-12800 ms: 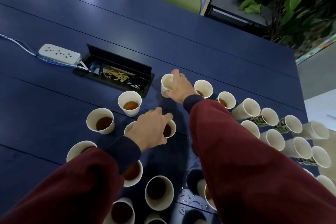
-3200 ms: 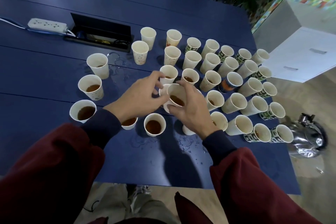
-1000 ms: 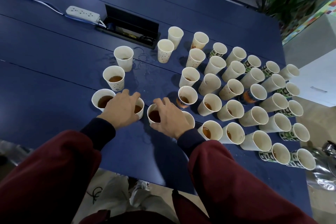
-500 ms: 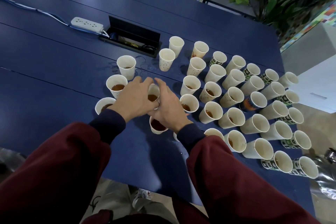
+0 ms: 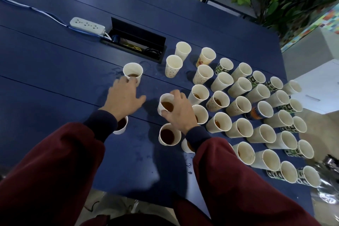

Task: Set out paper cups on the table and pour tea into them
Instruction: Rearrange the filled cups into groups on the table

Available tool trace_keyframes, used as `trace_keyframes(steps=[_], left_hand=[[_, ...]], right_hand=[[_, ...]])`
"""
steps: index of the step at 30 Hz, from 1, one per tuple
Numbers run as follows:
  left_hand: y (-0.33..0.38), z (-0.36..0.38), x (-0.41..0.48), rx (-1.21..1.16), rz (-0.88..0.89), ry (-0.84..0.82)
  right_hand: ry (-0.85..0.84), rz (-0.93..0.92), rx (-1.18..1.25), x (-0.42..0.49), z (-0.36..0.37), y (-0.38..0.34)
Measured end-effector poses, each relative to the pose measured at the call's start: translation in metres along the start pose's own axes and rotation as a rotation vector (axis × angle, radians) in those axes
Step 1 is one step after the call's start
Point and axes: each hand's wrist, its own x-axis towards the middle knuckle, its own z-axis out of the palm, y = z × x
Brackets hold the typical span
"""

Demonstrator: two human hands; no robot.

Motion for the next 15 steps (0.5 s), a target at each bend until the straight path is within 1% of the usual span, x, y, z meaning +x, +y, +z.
trace_keyframes(steps=[1,3,6,8,11,15], left_hand=[[-0.006,0.001,0.002,0.074,-0.025,0.016],[-0.018,0.003,0.006,0.128,-0.069,0.010],[-0.033,0.006,0.011,0.141,-0.085,-0.106],[-0.036,0.008,0.014,0.130,-0.071,-0.161],[-0.039,0.009,0.018,0.092,-0.046,-0.154],[-0.046,0.009,0.028,0.030,-0.002,-0.180]], right_hand=[[-0.008,0.026,0.008,0.000,0.000,0.003],[-0.019,0.077,0.018,0.005,0.001,0.004],[-0.037,0.155,-0.007,0.011,0.005,0.001],[-0.053,0.195,-0.013,0.012,0.009,0.002],[-0.066,0.235,-0.006,0.009,0.014,0.006],[-0.030,0.272,0.040,0.012,0.013,0.009]])
